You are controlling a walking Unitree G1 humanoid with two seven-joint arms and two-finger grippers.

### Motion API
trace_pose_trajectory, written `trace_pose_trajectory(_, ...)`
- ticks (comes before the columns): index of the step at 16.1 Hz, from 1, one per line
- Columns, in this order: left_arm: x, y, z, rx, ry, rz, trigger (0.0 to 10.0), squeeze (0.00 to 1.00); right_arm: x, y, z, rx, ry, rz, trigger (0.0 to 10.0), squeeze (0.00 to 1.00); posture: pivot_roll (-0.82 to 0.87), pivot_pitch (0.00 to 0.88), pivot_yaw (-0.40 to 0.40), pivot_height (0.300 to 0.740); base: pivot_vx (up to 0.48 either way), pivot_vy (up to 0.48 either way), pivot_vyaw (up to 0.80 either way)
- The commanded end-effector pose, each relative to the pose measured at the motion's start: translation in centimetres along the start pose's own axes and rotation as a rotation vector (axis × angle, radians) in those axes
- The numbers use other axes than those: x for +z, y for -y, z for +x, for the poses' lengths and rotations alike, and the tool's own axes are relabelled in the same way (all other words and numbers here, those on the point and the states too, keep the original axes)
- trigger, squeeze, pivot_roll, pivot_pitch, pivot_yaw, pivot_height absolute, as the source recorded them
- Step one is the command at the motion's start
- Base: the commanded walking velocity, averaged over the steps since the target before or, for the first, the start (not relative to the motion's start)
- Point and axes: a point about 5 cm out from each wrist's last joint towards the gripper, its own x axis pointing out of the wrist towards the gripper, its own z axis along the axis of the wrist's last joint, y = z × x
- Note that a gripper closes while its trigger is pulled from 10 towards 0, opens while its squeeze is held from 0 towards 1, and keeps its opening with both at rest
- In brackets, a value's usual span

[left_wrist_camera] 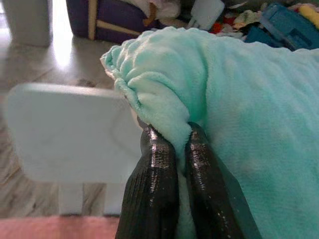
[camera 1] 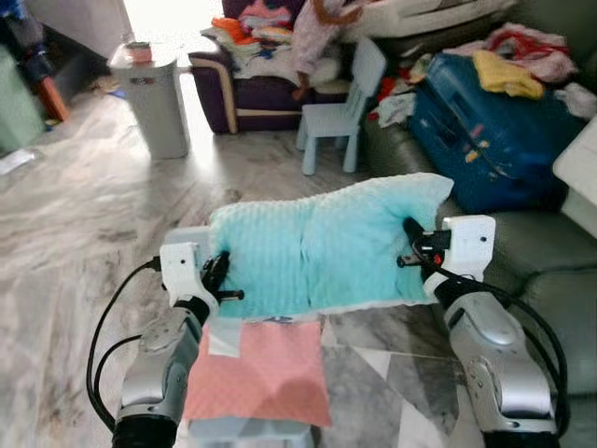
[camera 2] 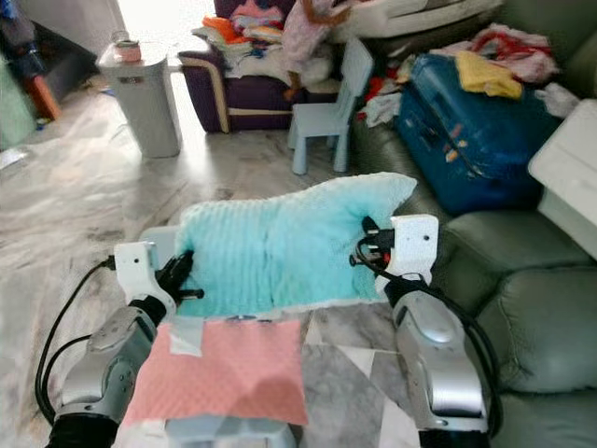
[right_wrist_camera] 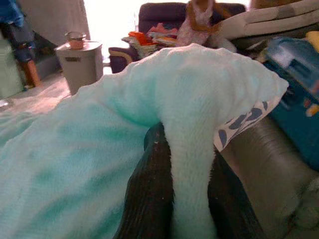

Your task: Move the pillow to the sofa

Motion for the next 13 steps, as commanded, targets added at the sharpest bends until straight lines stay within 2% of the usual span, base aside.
trace_pose_trajectory(1, 0.51, -0.05, -0.12, -0.009, 0.016, 0.005, 10.0, 0.00, 1.18, -0.58, 0.10, 0.027, 0.049, 0.001, 10.0, 0.00, -0.16, 0.000, 0.017, 0.740, 0.000, 0.431, 0.00)
trace_pose_trajectory(13, 0.52, 0.15, -0.06, -0.023, -0.002, 0.020, 10.0, 0.00, 1.29, -0.74, 0.19, 0.028, 0.054, -0.003, 10.0, 0.00, -0.16, 0.000, 0.021, 0.740, 0.000, 0.463, 0.00)
